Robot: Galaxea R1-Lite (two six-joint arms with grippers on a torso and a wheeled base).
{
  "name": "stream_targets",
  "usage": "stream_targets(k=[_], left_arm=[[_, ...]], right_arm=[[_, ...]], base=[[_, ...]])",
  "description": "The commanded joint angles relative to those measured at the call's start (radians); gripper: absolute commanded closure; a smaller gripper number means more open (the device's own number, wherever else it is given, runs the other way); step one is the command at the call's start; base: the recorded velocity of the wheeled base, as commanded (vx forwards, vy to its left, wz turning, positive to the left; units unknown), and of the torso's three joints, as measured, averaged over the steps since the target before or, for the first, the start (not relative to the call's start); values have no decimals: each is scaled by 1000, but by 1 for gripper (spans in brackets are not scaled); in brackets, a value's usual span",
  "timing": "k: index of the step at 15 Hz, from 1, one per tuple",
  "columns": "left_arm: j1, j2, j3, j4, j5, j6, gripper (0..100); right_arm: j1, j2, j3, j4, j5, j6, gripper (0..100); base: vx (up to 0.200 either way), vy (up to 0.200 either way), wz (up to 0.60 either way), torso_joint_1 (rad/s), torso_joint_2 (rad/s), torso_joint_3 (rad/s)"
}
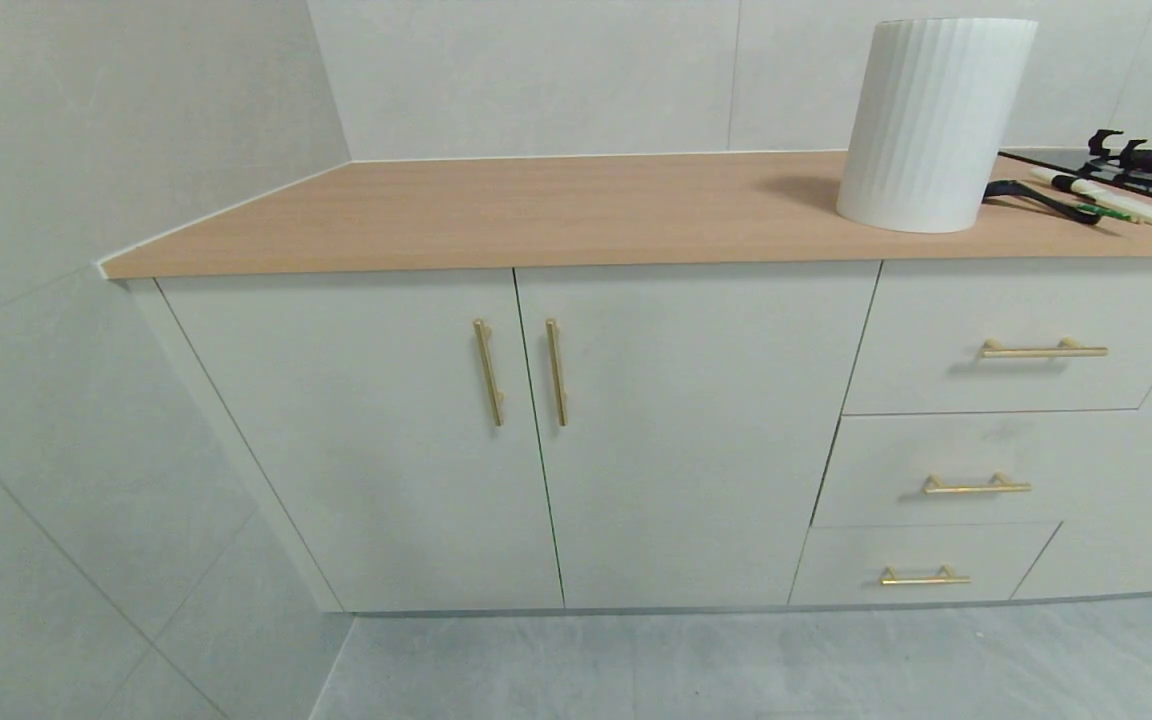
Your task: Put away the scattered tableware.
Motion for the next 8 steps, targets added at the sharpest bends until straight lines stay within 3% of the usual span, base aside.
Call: stream_targets(k=[1, 2, 3, 4, 8], left_arm=[[4, -23, 63, -3, -4, 3, 0], [4, -23, 94, -4, -8, 5, 0], [4, -23, 130, -4, -31, 5, 0], [4, -23, 137, -4, -60, 5, 0], [4, -23, 143, 42, -134, -29, 0]], right_arm=[[-14, -26, 104, -42, 13, -3, 0], [-14, -26, 161, -100, 23, -8, 0], [-14, -26, 301, -294, 82, -40, 0], [-14, -26, 339, -387, 143, -85, 0], [-12, -26, 339, -361, 312, -91, 0]], base=[[0, 0, 0, 0, 0, 0], [0, 0, 0, 0, 0, 0], [0, 0, 0, 0, 0, 0], [0, 0, 0, 0, 0, 0], [0, 0, 0, 0, 0, 0]])
